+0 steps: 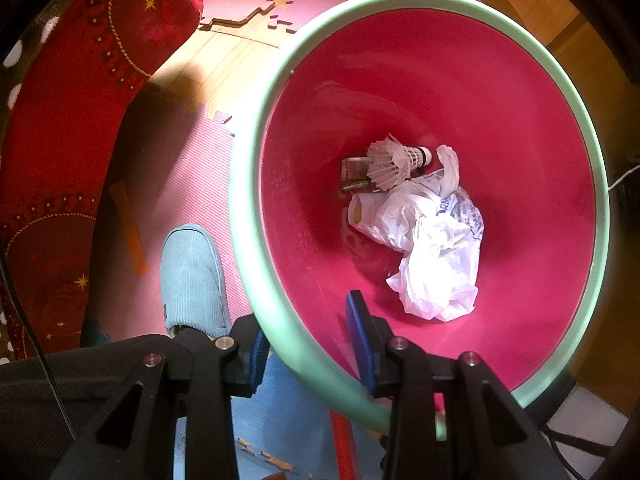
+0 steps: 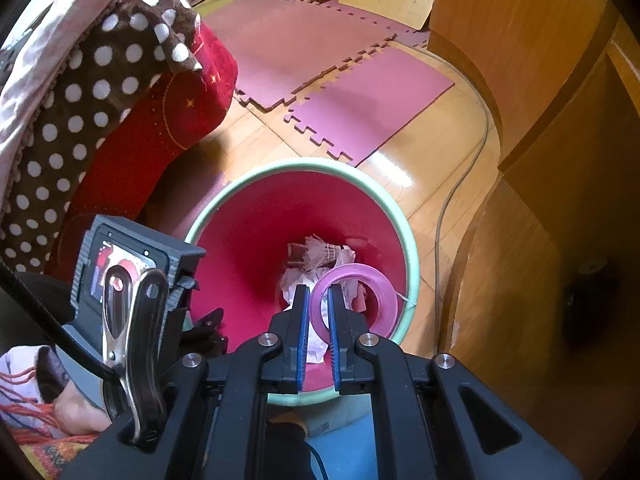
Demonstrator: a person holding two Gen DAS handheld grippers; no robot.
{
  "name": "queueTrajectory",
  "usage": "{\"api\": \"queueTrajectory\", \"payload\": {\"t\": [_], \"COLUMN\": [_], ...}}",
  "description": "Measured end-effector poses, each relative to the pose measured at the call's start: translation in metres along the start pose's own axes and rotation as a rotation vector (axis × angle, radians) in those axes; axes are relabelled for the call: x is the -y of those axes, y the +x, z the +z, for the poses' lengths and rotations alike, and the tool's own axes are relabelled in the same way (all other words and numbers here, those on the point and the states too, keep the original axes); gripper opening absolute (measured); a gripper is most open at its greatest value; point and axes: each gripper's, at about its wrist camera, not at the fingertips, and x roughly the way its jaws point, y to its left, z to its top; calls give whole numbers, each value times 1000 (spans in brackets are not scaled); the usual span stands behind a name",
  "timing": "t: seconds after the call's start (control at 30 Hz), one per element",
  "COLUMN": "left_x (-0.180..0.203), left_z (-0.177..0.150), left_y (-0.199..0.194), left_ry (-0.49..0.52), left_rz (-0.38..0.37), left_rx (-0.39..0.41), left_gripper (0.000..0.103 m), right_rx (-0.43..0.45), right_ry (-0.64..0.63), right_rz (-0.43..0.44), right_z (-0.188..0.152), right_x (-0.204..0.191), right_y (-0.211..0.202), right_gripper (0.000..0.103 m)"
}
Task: Collect trash
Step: 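Carry the pink tape roll with the right tool over the red bucket, then open the right tool to drop the pink tape roll into the bucket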
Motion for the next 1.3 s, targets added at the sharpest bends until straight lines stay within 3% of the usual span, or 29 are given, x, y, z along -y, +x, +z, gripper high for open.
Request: {"api": "queueTrajectory", "payload": {"t": [1.17, 1.23, 1.3], "left_x": [0, 0, 0], "left_z": [0, 0, 0], "left_y": [0, 0, 0], "left_ry": [-1, -1, -1], "left_rz": [-3, -3, -3], "left_rx": [-1, -1, -1], "left_gripper": [36, 36, 36], "right_rx": [-153, -156, -153], "right_ry": [10, 9, 12], "right_rz": [28, 25, 17], "right_z": [-7, -8, -8], "right_x": [7, 7, 7], "right_y": [84, 86, 85], "right_gripper": [10, 13, 28]}}
